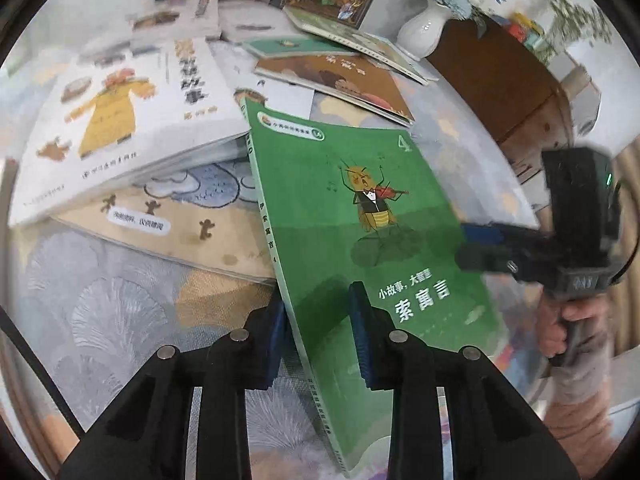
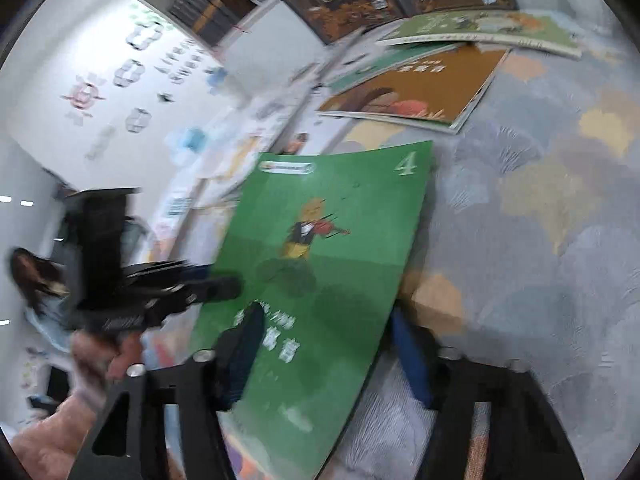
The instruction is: Organize books
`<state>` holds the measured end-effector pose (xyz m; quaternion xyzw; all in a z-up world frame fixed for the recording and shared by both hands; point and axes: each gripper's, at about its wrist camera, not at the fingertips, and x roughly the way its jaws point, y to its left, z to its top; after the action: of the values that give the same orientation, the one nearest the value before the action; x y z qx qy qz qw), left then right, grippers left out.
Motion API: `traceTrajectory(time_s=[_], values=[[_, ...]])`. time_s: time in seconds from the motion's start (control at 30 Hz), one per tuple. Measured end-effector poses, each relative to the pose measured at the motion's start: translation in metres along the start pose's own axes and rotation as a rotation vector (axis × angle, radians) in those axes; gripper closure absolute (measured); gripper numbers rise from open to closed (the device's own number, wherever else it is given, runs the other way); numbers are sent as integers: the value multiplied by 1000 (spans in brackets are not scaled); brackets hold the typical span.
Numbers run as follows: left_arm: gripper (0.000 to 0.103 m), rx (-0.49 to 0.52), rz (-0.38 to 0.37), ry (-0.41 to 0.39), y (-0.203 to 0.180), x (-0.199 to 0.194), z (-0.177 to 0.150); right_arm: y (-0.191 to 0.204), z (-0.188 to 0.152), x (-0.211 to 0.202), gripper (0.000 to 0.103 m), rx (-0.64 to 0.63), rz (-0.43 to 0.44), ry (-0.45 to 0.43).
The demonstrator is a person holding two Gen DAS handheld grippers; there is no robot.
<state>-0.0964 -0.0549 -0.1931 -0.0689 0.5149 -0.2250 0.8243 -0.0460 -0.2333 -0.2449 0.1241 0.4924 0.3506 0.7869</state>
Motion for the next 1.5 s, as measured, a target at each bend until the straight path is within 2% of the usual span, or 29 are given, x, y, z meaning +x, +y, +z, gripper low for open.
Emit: traceTrajectory(time_s=[0.03, 0.13, 0.3, 0.37, 0.47, 0.63, 1.03, 1.1, 1.3, 1.5], values=[[75, 1, 7, -6, 0, 0, 0, 4, 1, 2, 59, -8, -52, -6], [76, -22, -9, -8, 5, 1, 2, 21, -2, 2, 61, -69, -164, -15], [76, -31, 41, -2, 0, -1, 3, 31, -11, -7, 69, -92, -226, -56], [76, -31, 72, 4, -6, -1, 4, 37, -13, -11, 69, -111, -243, -52], [76, -16, 101, 6, -11, -4, 6, 44, -13, -15, 71, -110, -222, -46], [76, -28, 67, 10, -11, -18, 11, 64, -11, -25, 72, -119, -181, -48], [76, -30, 84, -70, 9, -78, 26, 116, 14, -36, 72, -176, -143, -54], [76, -44, 83, -91, 20, -91, 28, 129, 20, -33, 72, -198, -160, -69], [76, -72, 115, -136, 57, -125, 29, 179, 38, -12, 72, -269, -139, -32], [74, -95, 160, -183, 111, -165, 22, 235, 61, 24, 72, -337, -99, -23]])
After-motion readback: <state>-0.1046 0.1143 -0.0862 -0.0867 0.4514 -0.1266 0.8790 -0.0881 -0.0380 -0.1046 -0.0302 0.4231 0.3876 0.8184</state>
